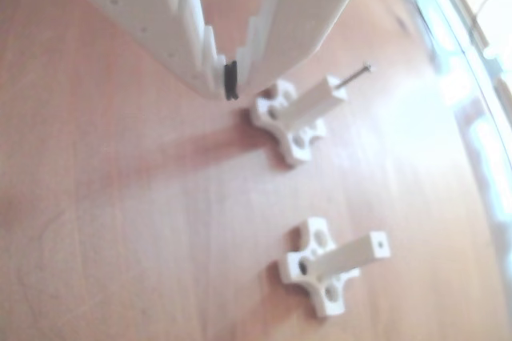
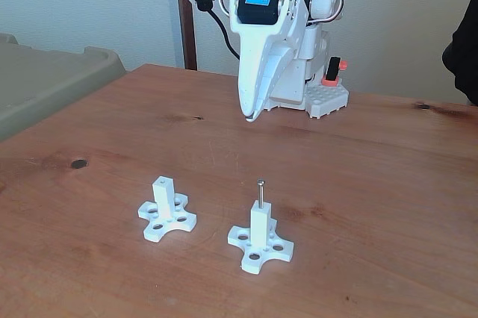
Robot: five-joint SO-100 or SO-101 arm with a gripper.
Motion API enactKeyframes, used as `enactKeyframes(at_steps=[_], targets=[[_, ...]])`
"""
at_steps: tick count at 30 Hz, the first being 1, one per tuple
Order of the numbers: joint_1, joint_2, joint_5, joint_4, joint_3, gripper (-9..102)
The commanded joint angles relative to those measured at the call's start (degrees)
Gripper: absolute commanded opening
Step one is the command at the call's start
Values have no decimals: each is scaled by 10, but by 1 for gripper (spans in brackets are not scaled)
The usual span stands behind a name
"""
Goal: Grab the screw and set it in the hole.
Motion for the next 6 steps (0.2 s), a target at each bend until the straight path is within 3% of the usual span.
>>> enactKeyframes(at_steps=[1,6], targets=[[4,11,-3,37,-2,-4],[4,11,-3,37,-2,-4]])
